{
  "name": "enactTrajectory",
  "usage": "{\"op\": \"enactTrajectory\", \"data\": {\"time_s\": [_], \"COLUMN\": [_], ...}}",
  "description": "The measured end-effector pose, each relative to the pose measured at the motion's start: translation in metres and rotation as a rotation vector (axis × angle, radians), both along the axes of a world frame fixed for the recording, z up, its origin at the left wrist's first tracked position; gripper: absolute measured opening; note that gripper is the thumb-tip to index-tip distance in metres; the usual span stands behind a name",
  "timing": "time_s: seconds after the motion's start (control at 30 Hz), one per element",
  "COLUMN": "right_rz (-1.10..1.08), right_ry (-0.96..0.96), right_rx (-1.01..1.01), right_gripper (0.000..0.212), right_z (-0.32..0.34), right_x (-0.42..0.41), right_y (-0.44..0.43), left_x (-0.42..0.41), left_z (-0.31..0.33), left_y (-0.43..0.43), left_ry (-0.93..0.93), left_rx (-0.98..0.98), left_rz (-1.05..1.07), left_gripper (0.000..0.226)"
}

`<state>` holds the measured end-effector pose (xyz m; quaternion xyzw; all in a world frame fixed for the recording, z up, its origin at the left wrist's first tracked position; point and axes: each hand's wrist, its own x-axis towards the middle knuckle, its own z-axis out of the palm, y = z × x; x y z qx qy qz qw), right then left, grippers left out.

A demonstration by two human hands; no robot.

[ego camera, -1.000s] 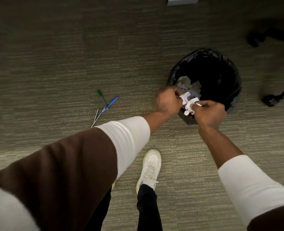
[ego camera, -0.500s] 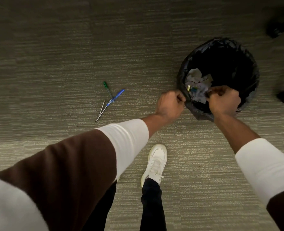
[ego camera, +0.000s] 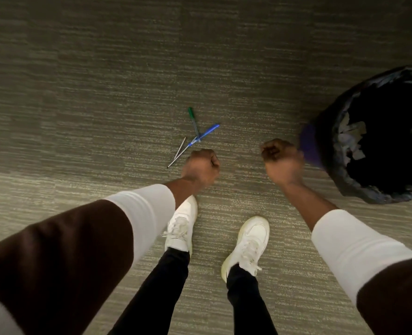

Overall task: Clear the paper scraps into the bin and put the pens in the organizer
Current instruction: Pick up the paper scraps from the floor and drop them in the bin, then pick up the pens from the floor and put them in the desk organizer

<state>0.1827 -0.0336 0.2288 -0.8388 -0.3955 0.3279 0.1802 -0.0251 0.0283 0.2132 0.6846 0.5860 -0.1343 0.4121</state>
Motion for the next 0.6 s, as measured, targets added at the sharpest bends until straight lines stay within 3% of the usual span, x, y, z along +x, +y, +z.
{"op": "enactTrajectory", "data": {"time_s": [0.2, 0.33, 0.43, 0.6], "right_rz": [0.26, 0.448, 0.624, 0.715], "right_ry": [-0.056, -0.063, -0.118, -0.211], "right_rx": [-0.095, -0.131, -0.17, -0.119], "right_gripper": [0.014, 0.014, 0.034, 0.063], "right_z": [-0.061, -0.108, -0.145, -0.188], "right_x": [-0.047, -0.07, -0.083, -0.107], "right_y": [0.037, 0.062, 0.084, 0.115], "left_x": [-0.066, -0.102, -0.116, -0.117], "left_z": [-0.052, -0.107, -0.147, -0.188], "left_y": [0.035, 0.051, 0.057, 0.068], "left_ry": [0.283, 0.367, 0.38, 0.33], "left_rx": [0.024, 0.06, 0.069, 0.015], "left_rz": [0.022, -0.014, -0.03, -0.127], "left_gripper": [0.032, 0.034, 0.052, 0.075]}}
